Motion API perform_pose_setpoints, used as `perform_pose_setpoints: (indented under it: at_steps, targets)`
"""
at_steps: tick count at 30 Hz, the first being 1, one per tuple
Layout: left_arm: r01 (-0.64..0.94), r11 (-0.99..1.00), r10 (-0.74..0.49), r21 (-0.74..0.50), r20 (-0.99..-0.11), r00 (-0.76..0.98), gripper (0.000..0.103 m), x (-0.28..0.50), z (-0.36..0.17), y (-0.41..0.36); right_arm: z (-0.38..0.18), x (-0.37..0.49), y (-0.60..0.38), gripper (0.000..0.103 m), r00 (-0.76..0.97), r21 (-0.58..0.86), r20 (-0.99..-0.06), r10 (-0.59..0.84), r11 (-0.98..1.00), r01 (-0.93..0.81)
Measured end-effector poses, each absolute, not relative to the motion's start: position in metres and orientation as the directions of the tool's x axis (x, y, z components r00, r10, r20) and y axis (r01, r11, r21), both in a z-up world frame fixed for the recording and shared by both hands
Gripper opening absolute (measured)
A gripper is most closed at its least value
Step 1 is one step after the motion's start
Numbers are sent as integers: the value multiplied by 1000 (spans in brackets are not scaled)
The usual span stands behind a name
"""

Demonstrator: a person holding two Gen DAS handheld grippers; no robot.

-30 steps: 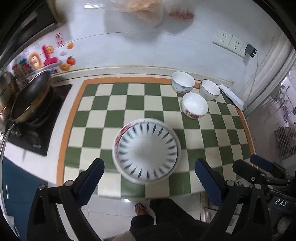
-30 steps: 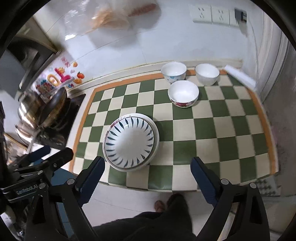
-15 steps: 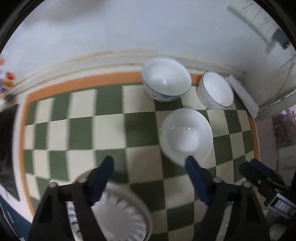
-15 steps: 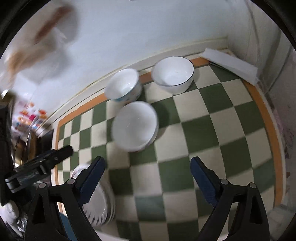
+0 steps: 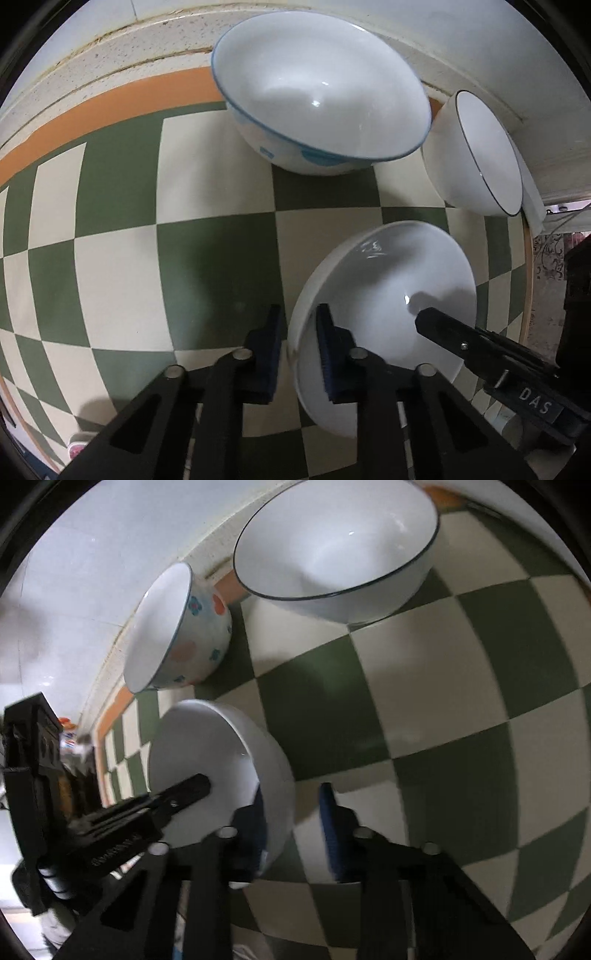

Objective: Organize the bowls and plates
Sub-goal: 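Move both grippers to the red-flower bowl and grasp its rim, then lift the red-flower bowl and set it down beside the plate stack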

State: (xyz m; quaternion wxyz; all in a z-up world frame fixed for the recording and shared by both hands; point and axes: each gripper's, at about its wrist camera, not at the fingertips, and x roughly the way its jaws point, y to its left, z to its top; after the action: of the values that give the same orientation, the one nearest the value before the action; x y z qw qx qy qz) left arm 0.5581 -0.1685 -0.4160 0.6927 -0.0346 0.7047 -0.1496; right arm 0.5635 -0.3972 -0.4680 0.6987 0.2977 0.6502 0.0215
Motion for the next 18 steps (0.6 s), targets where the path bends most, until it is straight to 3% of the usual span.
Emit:
perform_pose_setpoints:
  at_steps: [4, 18]
  targets:
    - [184, 951, -253, -250, -967, -3, 12, 552, -406, -171, -464, 567, -384, 12, 155, 365, -930, 332, 874, 319]
    - [286, 915, -303, -285, -953, 21, 12, 470, -341, -163, -414, 489, -360, 10, 197, 332, -940, 279, 879, 342]
